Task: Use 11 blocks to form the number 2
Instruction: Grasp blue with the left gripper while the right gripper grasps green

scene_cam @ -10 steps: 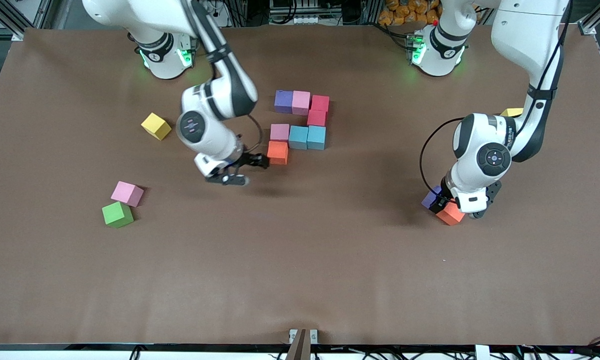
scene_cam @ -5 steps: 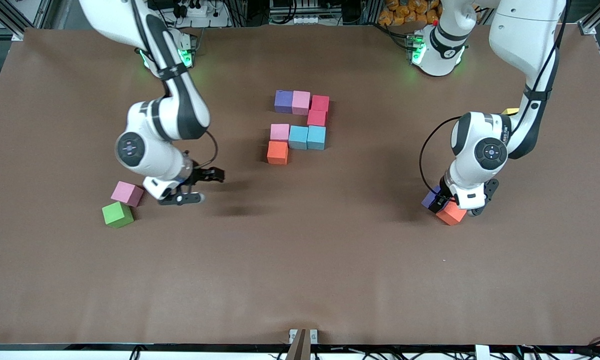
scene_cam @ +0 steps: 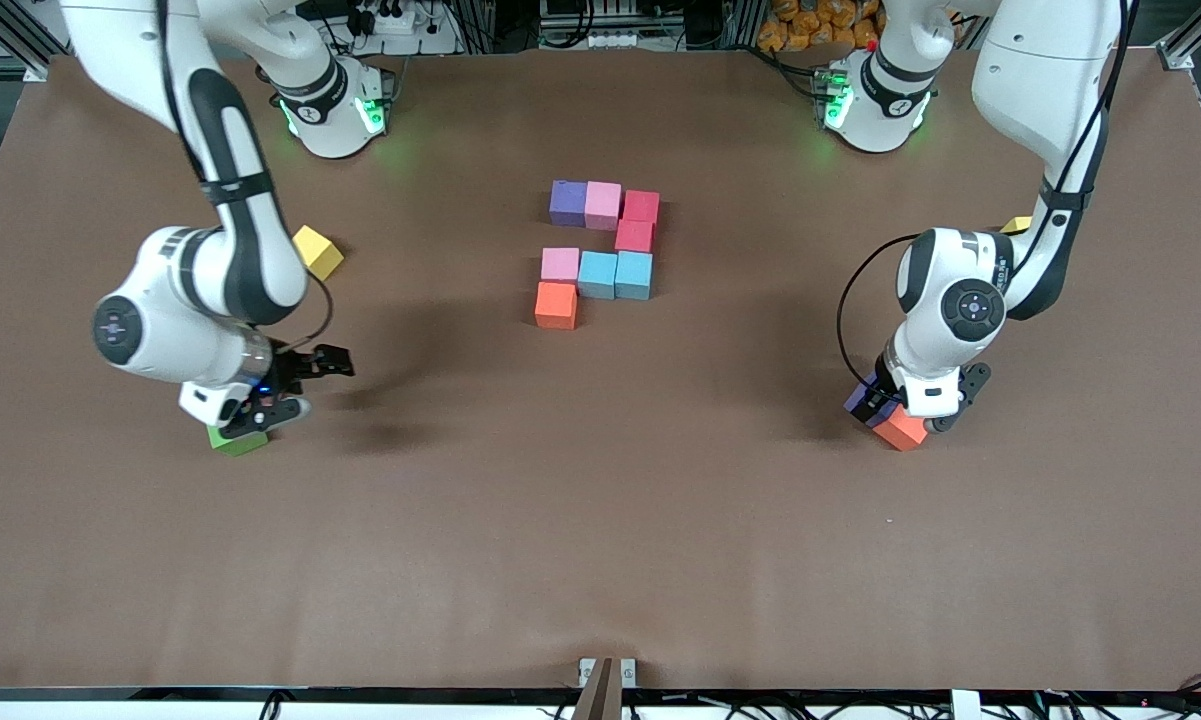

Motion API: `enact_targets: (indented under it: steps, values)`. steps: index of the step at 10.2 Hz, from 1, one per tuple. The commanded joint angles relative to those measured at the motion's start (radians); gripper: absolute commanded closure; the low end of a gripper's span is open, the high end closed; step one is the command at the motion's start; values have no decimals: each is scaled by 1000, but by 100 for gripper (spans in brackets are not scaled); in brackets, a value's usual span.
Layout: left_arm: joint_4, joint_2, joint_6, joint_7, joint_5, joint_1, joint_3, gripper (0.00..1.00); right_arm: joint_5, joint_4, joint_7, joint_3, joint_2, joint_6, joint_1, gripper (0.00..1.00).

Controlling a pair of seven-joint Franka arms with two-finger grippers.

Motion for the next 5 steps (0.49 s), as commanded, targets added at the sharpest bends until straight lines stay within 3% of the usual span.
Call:
enact_targets:
  steps: [1,2,4,5]
  values:
    - [2,18,19,55,21,-10,1,38,-57,1,-91,-45,-7,-2,-29,0]
    - [11,18,19,87,21,-18,1,69,-58,-10,-91,-64,-7,-4,-43,0]
    - [37,15,19,92,21,-39,-1,81,-52,-46,-73,-84,8,10,-84,0]
    - [55,12,16,86,21,-70,-1,81,-49,-62,-45,-84,11,45,-106,0]
